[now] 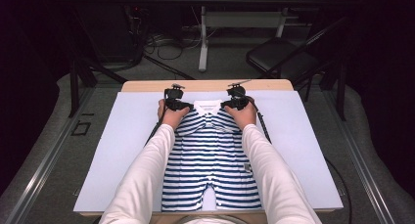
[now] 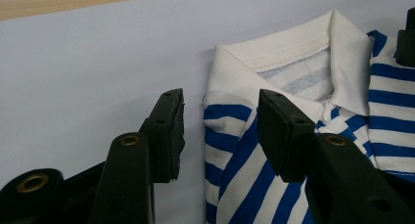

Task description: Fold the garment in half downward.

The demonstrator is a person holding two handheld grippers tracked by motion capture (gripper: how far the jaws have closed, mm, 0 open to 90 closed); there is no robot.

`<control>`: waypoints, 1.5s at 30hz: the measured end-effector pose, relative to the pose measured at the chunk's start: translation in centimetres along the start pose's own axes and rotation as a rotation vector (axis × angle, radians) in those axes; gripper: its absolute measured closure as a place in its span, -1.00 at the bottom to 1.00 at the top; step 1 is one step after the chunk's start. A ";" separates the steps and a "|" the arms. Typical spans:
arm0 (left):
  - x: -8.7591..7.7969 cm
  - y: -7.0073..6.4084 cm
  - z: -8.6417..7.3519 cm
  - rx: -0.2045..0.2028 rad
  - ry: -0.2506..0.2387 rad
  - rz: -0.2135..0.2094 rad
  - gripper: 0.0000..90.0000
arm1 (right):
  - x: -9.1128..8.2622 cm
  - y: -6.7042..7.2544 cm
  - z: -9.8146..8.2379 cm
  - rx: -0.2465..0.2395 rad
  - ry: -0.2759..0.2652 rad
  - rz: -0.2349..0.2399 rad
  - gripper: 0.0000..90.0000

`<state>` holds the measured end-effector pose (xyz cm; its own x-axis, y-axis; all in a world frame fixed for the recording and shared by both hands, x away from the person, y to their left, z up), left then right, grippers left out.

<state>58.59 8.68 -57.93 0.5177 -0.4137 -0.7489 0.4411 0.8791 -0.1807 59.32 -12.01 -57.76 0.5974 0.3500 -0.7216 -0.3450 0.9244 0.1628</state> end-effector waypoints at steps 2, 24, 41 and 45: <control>0.1 0.0 0.0 -0.003 0.003 -0.004 0.22 | 0.2 0.1 -0.1 -0.005 0.002 0.001 0.26; 1.3 -0.4 -0.7 -0.019 0.029 -0.012 0.36 | 0.7 0.2 -0.8 0.005 0.033 0.020 0.57; 1.7 -0.8 -0.9 -0.016 0.025 0.030 0.49 | 0.8 0.4 -1.1 0.025 0.029 -0.002 0.74; 1.7 -0.7 -1.0 -0.009 0.029 0.043 0.59 | 0.7 0.5 -1.1 0.017 0.031 -0.008 0.80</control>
Point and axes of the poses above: each handheld gripper's, and its own axes: x roughly forward along the jaws, z roughly out of its top, y roughly to its left, the point moved 6 cm from there along x, roughly forward along the jaws, and after that the axes turned 2 degrees about x, right-handed, at the moved point
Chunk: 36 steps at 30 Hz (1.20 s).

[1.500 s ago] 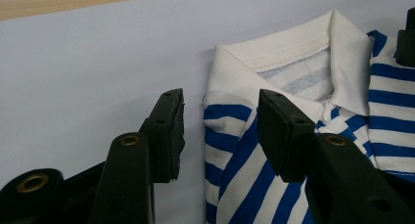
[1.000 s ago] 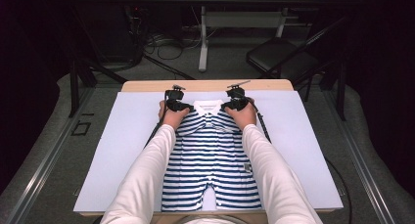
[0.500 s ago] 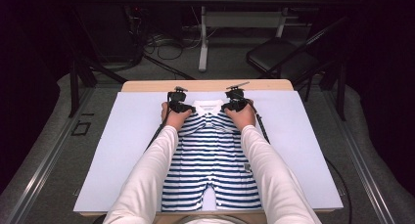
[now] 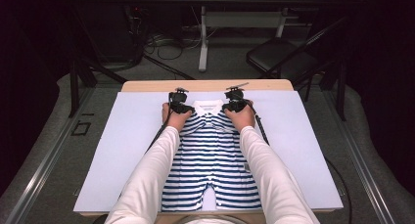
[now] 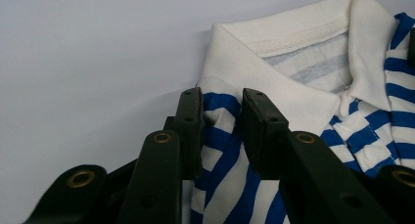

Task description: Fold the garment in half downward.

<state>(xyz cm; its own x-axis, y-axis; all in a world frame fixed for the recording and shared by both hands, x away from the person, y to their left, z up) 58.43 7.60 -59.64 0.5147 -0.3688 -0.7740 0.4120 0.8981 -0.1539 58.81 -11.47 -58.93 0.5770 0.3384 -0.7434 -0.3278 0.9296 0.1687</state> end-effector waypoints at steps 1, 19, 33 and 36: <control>0.0 0.0 0.0 -0.002 0.000 0.000 0.61 | 0.0 0.0 0.0 0.000 -0.002 -0.001 0.81; -0.2 -0.2 0.0 -0.030 -0.007 0.015 0.88 | -0.1 0.4 -0.1 -0.006 -0.016 -0.034 0.93; -0.7 -0.2 0.3 -0.031 -0.021 0.027 0.88 | -0.6 0.5 0.2 -0.009 -0.035 -0.040 0.94; -1.0 -0.2 0.5 -0.022 -0.020 0.032 0.89 | -0.8 0.5 0.3 -0.008 -0.039 -0.039 0.94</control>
Point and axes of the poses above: each handheld gripper's, and its own axes: x roughly forward along the jaws, z roughly out of its top, y roughly to its left, the point moved 6 cm from there along x, roughly forward along the jaws, and after that the axes turned 2 degrees about x, right-handed, at the moved point
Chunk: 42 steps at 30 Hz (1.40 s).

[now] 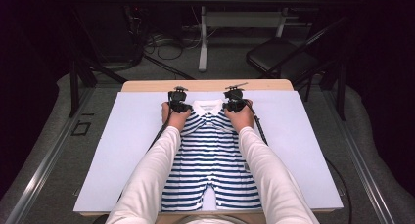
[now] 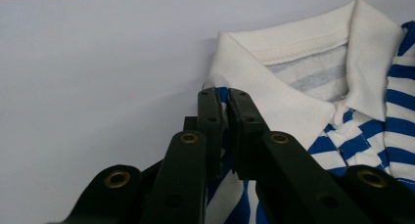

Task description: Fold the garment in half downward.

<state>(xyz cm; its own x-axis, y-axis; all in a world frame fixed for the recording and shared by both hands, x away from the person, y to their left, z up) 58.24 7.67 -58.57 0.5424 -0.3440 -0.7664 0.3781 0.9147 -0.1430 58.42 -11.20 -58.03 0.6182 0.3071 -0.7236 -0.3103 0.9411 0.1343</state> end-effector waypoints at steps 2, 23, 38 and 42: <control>-0.2 0.0 0.1 0.003 -0.004 0.002 0.89 | -0.1 0.0 0.1 -0.005 -0.012 -0.005 0.94; -3.0 -0.2 2.2 0.026 -0.068 0.021 0.89 | -2.3 0.3 1.9 -0.022 -0.076 -0.011 0.94; -4.3 0.1 4.1 0.042 -0.111 0.033 0.89 | -3.6 0.5 3.8 -0.055 -0.132 -0.032 0.94; -4.5 0.1 4.7 0.041 -0.131 0.038 0.89 | -4.0 0.4 4.4 -0.063 -0.146 -0.040 0.94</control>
Point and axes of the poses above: each handheld gripper's, and its own axes: x roughly forward along the jaws, z roughly out of its top, y roughly to its left, the point moved 6 cm from there along x, roughly forward along the jaws, and after that the axes turned 2 degrees about x, right-handed, at the moved point
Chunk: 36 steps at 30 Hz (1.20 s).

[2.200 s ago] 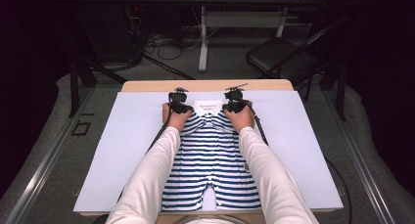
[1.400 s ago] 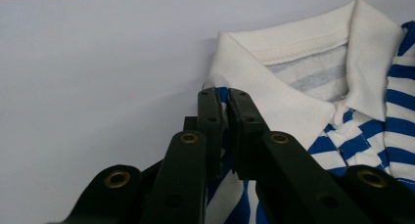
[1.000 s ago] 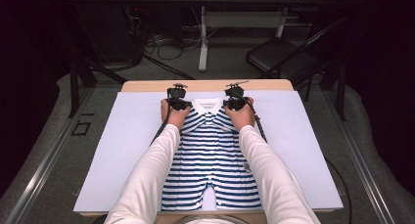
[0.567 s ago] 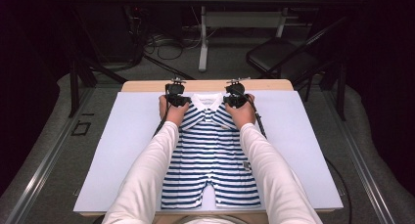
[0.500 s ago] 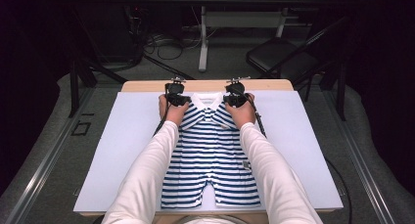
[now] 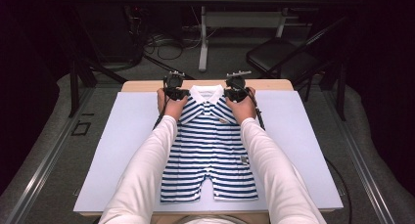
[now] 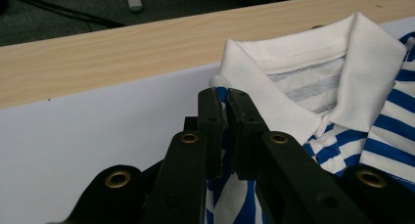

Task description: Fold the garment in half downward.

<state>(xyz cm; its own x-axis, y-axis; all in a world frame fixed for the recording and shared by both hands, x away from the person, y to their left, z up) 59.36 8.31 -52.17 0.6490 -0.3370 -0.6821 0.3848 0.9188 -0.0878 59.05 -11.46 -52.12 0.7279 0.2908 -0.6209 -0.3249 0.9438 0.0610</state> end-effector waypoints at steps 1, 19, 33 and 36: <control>0.0 0.0 0.1 -0.002 -0.002 0.000 0.89 | -0.1 0.0 0.2 0.000 -0.004 -0.002 0.94; -2.0 0.5 2.9 -0.005 -0.100 0.013 0.89 | -2.1 0.0 3.9 -0.027 -0.105 -0.030 0.94; -3.0 0.2 3.4 0.035 -0.160 0.009 0.89 | -3.1 0.2 4.5 -0.047 -0.157 -0.046 0.94; -3.2 0.0 3.3 0.038 -0.165 0.000 0.89 | -3.2 0.3 4.4 -0.052 -0.163 -0.045 0.94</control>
<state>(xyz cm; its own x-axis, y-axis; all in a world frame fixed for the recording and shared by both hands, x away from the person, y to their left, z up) 59.46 8.75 -47.63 0.7466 -0.3691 -0.5534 0.4075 0.9114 -0.0582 59.23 -11.39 -46.66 0.8294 0.2738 -0.4870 -0.3172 0.9483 -0.0070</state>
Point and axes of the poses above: each handheld gripper's, and its own axes: x roughly forward along the jaws, z roughly out of its top, y roughly to its left, the point moved 6 cm from there along x, roughly forward along the jaws, and after that the axes turned 2 degrees about x, right-handed, at the moved point
